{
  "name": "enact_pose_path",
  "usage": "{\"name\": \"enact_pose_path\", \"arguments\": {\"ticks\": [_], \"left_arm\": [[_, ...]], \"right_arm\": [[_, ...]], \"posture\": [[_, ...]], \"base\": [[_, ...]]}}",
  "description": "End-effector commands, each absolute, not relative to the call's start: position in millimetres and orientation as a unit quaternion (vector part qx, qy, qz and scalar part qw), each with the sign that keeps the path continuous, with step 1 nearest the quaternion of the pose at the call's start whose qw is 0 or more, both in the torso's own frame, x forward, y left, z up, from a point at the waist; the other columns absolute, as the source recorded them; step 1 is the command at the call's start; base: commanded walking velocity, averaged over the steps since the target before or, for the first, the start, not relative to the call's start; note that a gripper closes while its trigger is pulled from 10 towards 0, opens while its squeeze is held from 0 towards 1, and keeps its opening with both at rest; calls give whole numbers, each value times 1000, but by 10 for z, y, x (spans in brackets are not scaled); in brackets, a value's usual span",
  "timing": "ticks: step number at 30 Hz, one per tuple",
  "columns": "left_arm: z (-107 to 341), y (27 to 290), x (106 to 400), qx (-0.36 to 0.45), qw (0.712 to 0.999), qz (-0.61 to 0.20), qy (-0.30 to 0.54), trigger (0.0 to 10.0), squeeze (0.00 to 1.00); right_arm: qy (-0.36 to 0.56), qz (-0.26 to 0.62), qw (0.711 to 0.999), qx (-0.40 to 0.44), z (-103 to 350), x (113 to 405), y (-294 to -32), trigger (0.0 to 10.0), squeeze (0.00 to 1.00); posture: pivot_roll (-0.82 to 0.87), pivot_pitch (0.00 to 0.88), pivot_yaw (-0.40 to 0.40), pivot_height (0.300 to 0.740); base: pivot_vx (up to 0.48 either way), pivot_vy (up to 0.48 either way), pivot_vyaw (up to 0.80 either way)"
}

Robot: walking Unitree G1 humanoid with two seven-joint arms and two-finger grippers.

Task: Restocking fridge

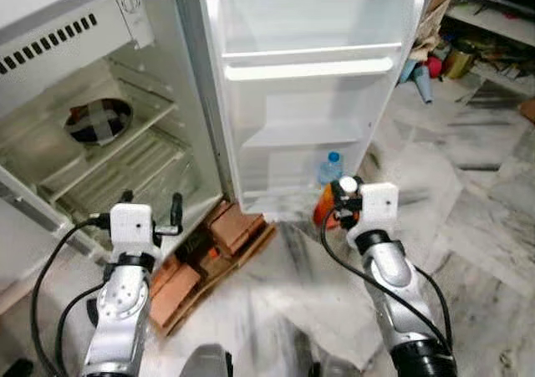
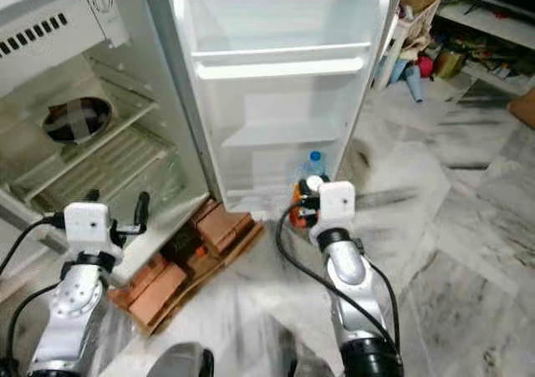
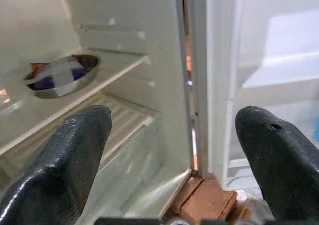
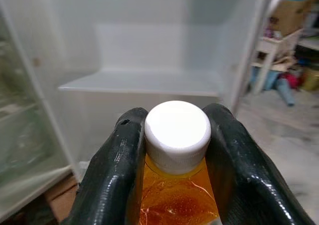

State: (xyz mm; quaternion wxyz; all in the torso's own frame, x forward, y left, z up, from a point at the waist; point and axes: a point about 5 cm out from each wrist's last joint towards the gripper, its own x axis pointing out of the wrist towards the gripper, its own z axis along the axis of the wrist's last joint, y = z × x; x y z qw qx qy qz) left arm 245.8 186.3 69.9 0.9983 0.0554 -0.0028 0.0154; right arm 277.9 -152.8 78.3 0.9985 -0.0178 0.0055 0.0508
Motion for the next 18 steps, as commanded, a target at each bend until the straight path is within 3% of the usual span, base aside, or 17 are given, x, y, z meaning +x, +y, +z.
{"name": "enact_pose_path", "arguments": {"ticks": [1,4,10,18], "left_arm": [[707,1883,2449,57,998,12,0,10000,0],[691,1846,2438,55,998,5,3,10000,0],[697,1831,2423,47,999,4,-1,10000,0],[713,1795,2416,38,999,-13,-6,10000,0]], "right_arm": [[-11,52,998,-17,856,2831,-1511,10000,0],[-7,53,998,-16,846,2840,-1520,10000,0],[-3,65,997,-27,843,2857,-1494,10000,0],[-3,90,996,-29,834,2837,-1430,10000,0]], "posture": [[100,114,5,740],[103,111,-1,740],[102,107,-7,740],[95,114,-4,740]], "base": [[0,0,0],[0,0,0],[266,0,0],[415,0,0]]}}
